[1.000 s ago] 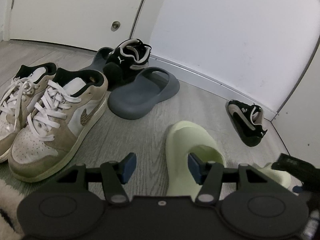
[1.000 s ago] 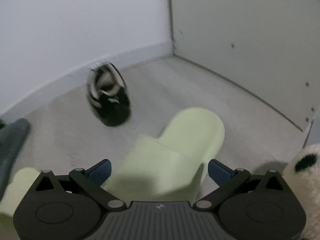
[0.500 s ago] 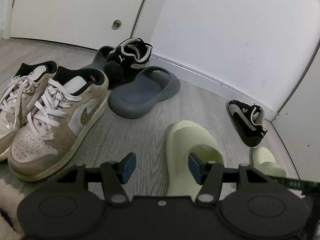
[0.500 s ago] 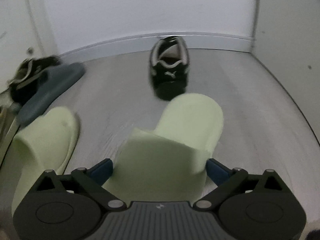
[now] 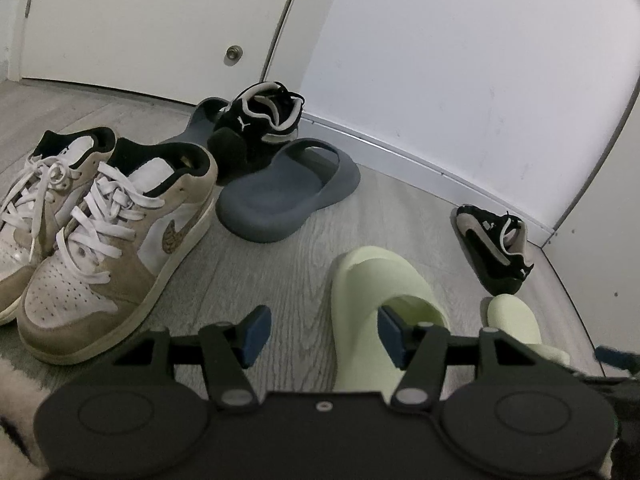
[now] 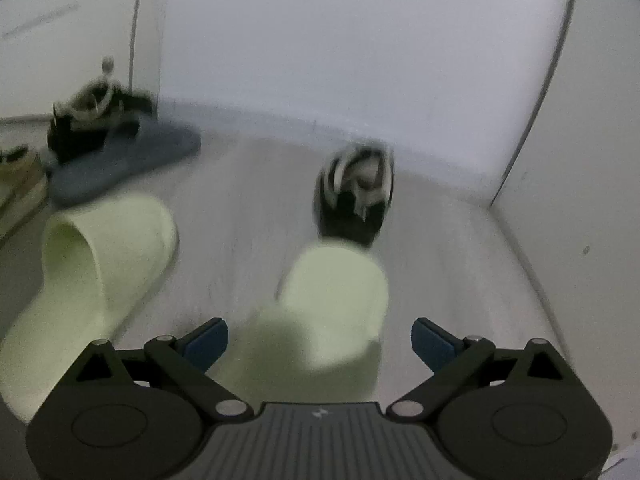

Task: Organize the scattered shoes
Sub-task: 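Grasp a pale green slide with the right tool, then lift and carry the pale green slide with the right tool toward the other slides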

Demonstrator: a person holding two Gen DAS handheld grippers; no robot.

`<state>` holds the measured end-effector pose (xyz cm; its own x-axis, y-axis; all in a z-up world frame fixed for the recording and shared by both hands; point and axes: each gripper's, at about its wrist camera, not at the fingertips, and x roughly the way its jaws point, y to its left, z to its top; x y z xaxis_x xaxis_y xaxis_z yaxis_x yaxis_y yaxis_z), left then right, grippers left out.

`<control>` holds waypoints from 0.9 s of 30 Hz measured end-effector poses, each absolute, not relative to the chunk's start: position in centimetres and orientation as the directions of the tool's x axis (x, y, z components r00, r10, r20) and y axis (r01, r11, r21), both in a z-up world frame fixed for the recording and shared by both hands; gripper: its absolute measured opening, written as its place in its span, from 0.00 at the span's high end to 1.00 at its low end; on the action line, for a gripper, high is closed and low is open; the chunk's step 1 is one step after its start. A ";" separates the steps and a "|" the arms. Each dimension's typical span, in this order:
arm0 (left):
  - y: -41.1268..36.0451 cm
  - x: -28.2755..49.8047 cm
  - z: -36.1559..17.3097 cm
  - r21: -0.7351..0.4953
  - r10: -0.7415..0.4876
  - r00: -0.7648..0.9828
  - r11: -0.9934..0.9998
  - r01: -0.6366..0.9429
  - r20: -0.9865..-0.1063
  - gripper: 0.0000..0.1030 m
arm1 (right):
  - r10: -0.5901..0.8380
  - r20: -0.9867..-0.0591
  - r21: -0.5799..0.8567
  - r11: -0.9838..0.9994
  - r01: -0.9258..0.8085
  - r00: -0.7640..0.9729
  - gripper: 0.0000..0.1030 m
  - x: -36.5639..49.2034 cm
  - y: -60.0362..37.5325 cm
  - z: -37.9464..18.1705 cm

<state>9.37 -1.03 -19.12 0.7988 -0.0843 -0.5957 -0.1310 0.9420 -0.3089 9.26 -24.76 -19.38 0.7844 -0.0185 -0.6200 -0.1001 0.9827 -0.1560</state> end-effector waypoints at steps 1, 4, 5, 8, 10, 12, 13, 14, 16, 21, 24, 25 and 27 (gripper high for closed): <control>-0.9 9.2 -19.0 -0.308 -0.077 0.802 0.941 -0.137 -0.592 0.41 | 0.048 -0.646 -0.118 0.980 -0.161 0.762 0.31 8.8 -23.9 -19.6; -0.7 8.8 -18.5 -0.306 -0.056 0.812 0.939 -0.154 -0.581 0.42 | 0.165 -0.728 -0.063 0.950 -0.305 0.666 0.49 7.9 -21.6 -20.9; -0.6 8.6 -18.3 -0.306 -0.048 0.817 0.939 -0.160 -0.575 0.42 | 0.195 -0.758 -0.062 0.928 -0.366 0.622 0.51 7.3 -20.2 -21.8; 0.4 6.8 -15.9 -0.298 -0.003 0.862 0.939 -0.172 -0.506 0.41 | 0.223 -0.794 -0.099 0.870 -0.482 0.566 0.59 5.9 -17.1 -23.1; 1.1 6.3 -14.8 -0.260 0.047 0.874 0.946 -0.194 -0.483 0.41 | 0.261 -0.801 -0.069 0.853 -0.517 0.538 0.68 5.8 -15.6 -23.3; 1.8 5.9 -14.3 -0.221 0.099 0.880 0.950 -0.223 -0.464 0.39 | 0.295 -0.806 -0.022 0.851 -0.524 0.513 0.76 6.5 -14.7 -23.3; 2.1 5.9 -14.3 -0.200 0.126 0.881 0.950 -0.239 -0.455 0.39 | 0.317 -0.809 0.012 0.850 -0.526 0.495 0.80 7.1 -14.0 -23.3; 2.4 5.8 -14.4 -0.182 0.152 0.881 0.949 -0.256 -0.448 0.39 | 0.328 -0.809 0.027 0.849 -0.527 0.487 0.81 7.5 -13.6 -23.4; 3.2 6.0 -14.7 -0.202 0.157 0.872 0.940 -0.277 -0.464 0.39 | 0.348 -0.806 0.034 0.835 -0.549 0.480 0.81 8.4 -11.7 -23.5; 5.4 6.8 -16.1 -0.308 0.153 0.847 0.886 -0.346 -0.510 0.39 | 0.404 -0.771 0.049 0.808 -0.587 0.492 0.78 10.5 -7.5 -24.2; 5.1 7.1 -16.3 -0.294 0.144 0.842 0.895 -0.335 -0.521 0.39 | 0.484 -0.733 0.149 0.800 -0.581 0.478 0.61 12.2 -7.8 -23.6; 5.1 7.1 -16.4 -0.295 0.141 0.842 0.896 -0.333 -0.521 0.39 | 0.500 -0.702 0.167 0.808 -0.565 0.507 0.45 12.4 -8.8 -22.8; 5.2 7.2 -16.5 -0.314 0.124 0.844 0.892 -0.325 -0.521 0.38 | 0.501 -0.628 0.152 0.829 -0.538 0.595 0.15 12.5 -11.2 -21.4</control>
